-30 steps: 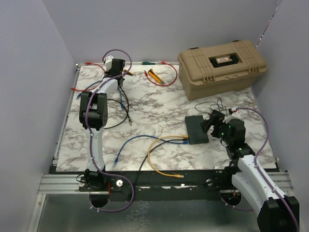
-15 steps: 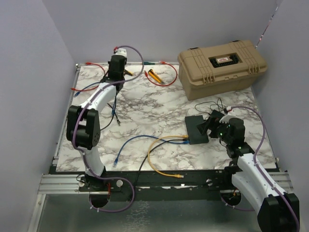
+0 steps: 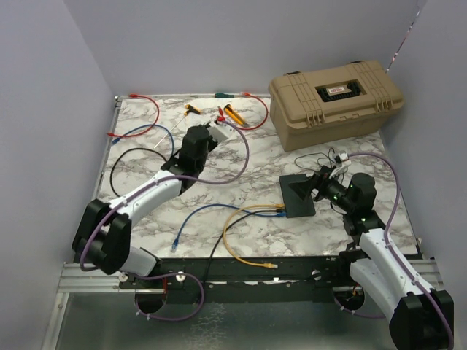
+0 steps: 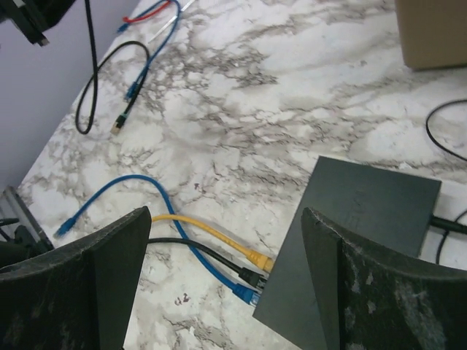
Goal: Insert the plug into the switch port
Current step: Pick up the connector from the center of the board.
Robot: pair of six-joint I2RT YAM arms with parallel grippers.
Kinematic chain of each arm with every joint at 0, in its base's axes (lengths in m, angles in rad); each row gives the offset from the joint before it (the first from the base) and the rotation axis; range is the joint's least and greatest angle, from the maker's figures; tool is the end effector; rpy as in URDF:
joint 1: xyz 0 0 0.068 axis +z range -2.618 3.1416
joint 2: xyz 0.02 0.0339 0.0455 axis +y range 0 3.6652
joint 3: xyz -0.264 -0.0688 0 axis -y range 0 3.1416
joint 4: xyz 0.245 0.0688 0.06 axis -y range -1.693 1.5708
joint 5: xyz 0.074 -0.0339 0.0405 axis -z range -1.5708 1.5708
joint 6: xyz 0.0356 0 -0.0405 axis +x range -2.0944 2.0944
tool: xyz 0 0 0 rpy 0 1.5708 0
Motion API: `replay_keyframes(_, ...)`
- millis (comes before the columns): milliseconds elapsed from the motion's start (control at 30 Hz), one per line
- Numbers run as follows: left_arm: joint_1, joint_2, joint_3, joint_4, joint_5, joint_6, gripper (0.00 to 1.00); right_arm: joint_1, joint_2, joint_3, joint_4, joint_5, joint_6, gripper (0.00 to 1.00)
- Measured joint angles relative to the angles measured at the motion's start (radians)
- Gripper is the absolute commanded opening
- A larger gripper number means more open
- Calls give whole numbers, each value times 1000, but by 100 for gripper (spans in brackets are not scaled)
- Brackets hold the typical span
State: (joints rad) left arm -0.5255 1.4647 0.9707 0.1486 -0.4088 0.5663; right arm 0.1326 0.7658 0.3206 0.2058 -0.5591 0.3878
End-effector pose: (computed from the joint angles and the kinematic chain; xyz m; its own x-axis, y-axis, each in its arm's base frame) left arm 0.2983 -0.1566 0.2766 -0.1738 0.6699 -0.7218 0.2725 0.7371 0.6184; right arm 0.1738 0.0422 0.2204 -0.4531 0.2630 -0.8518 -0.4877 0.7267 0.4838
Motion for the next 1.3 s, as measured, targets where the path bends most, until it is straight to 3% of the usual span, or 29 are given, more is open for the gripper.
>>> replay_keyframes(267, -163, -200, -196, 103, 107, 175, 0, 7, 35, -11, 200, -124, -2, 83)
replay_keyframes(700, -351, -346, -396, 210, 147, 460, 0, 87, 256, 40, 401, -311, -40, 82)
replay_keyframes(1033, -505, -367, -539, 444, 80, 646, 0, 177, 342, 137, 443, -295, -56, 80)
replay_keyframes(1300, -538, -367, -556, 552, 36, 742, 0, 204, 381, 171, 461, -259, 20, 79)
